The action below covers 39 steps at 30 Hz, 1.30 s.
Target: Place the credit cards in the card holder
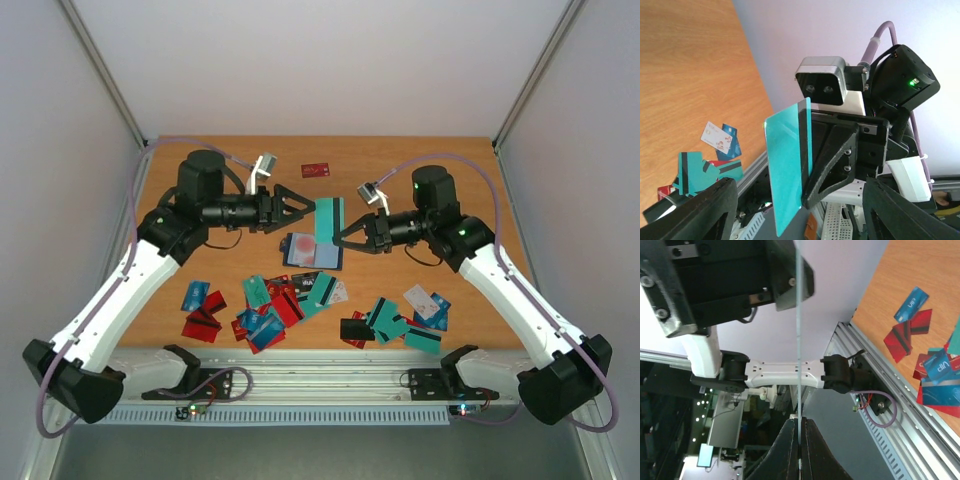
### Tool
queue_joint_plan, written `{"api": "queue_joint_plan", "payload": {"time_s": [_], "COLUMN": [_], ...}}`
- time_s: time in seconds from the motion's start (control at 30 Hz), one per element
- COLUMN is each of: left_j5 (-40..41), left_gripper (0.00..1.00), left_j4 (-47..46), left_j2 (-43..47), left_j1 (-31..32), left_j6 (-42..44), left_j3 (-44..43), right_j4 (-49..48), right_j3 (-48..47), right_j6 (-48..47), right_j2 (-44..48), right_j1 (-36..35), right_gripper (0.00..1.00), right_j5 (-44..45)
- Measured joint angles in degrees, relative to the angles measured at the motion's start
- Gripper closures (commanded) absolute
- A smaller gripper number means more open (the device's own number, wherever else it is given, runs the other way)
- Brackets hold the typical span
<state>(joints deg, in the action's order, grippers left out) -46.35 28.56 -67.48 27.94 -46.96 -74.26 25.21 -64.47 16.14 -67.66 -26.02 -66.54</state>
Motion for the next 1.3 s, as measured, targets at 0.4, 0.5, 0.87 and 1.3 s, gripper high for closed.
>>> {"api": "queue_joint_plan", "payload": {"time_s": [0.4, 0.5, 0.87, 1.3], "left_j5": [-3.54, -4.42, -5.97, -4.72], "left_gripper": [0.49, 0.51, 0.70, 1.00], "left_j4": [-2.45, -2.97, -12.59, -17.55], "left_j2": [-0.31, -0.02, 0.13, -0.09], "left_j1": [-0.61, -0.61, 0.79, 4.04], "left_j6": [-0.61, -0.92, -5.49, -7.67], "left_j3": [2.03, 2.91, 4.70, 4.72], "right_j4": [-8.13, -12.98, -23.98, -25.81], "right_j3": [0.02, 0.61, 1.97, 2.40], "right_j6": [4.13, 6.58, 13.79, 15.13], "right_j2": [-0.13, -0.11, -0.11, -0.13], "right_j1": [0.04, 0.04, 0.11, 0.33], "right_gripper": [0.99, 0.99, 0.99, 0.96], "right_j5": [-3.34, -4.24, -7.19, -9.57]}}
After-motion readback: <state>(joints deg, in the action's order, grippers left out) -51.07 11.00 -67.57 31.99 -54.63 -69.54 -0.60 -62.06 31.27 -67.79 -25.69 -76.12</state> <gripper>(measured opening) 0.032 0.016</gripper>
